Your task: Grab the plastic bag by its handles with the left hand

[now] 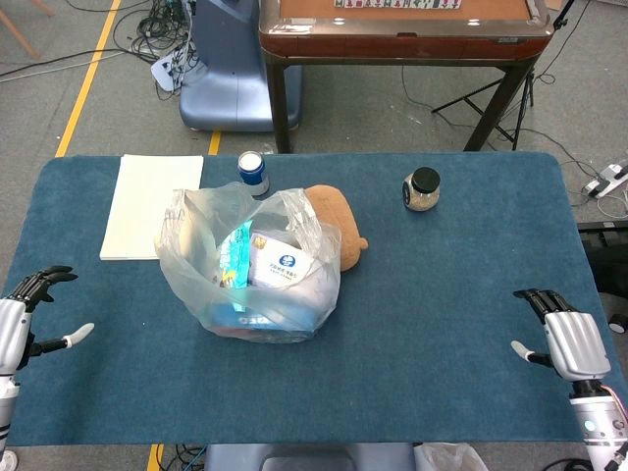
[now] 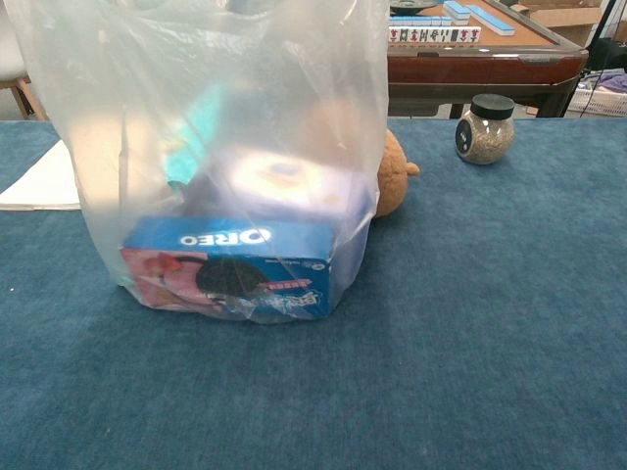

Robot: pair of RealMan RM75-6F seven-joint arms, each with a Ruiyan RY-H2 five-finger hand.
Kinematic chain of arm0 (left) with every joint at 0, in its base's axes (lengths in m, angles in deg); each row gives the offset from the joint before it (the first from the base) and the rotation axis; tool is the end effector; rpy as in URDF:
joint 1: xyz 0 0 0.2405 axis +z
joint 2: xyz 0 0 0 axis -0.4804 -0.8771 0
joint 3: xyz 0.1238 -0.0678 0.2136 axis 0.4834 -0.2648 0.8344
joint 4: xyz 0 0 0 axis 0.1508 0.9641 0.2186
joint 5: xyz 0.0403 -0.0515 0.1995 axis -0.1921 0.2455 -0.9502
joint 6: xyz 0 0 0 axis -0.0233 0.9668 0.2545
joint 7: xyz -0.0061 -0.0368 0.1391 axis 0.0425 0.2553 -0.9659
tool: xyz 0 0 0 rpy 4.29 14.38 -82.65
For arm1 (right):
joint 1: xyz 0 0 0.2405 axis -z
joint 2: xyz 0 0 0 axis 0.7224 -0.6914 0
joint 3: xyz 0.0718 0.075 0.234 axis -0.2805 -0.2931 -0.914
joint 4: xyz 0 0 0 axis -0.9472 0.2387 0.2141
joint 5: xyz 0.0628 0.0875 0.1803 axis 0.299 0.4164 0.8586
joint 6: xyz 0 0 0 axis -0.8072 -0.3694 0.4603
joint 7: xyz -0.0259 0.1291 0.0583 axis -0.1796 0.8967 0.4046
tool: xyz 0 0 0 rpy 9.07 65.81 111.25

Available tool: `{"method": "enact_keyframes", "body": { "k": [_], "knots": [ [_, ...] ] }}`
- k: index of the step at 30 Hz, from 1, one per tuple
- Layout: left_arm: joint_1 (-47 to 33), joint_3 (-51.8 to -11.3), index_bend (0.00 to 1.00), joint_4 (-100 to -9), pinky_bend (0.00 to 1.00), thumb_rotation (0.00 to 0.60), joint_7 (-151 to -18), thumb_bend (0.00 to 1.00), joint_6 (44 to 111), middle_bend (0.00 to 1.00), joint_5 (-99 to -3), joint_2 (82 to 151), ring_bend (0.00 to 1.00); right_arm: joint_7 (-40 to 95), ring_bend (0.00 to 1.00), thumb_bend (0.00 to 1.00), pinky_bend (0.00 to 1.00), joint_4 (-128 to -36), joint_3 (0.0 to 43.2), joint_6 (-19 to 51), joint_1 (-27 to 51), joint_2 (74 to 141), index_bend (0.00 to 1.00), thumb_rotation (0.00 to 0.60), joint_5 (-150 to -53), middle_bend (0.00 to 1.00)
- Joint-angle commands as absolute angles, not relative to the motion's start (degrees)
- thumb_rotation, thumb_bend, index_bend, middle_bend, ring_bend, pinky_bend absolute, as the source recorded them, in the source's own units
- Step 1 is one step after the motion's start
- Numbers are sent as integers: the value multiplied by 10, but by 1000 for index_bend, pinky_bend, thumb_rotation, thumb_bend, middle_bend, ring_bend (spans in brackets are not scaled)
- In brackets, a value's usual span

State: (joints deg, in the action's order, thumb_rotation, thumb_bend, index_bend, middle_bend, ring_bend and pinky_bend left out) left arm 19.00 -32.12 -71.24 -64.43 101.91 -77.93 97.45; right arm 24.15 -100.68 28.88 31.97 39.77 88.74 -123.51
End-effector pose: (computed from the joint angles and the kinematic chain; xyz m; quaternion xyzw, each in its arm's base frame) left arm -0.2856 0.2262 0.1856 -0.5346 -0.3885 -0.5503 0.5103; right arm -0.3113 -0.1896 0.1447 0.6107 -0.4057 0.3642 0.5743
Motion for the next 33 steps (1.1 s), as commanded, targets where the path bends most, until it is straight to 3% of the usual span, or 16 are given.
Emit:
{"method": "enact_keyframes", "body": {
  "k": [1, 15, 33],
  "knots": [
    [181, -342, 309, -730, 435, 600, -616, 0, 1015, 264, -757, 961, 248, 241, 231, 0, 525, -1007, 289, 319, 397, 888, 278, 600, -1235, 282],
    [149, -374, 333, -797, 441, 600, -433, 0, 961, 299, -741, 893, 278, 237, 231, 0, 525, -1005, 290, 308, 390, 892, 278, 600, -1235, 282],
    [91, -380, 309, -797, 441, 600, -403, 0, 880, 298, -725, 892, 277, 242, 231, 0, 525, -1005, 291, 309, 390, 889, 278, 600, -1235, 282]
  ]
}}
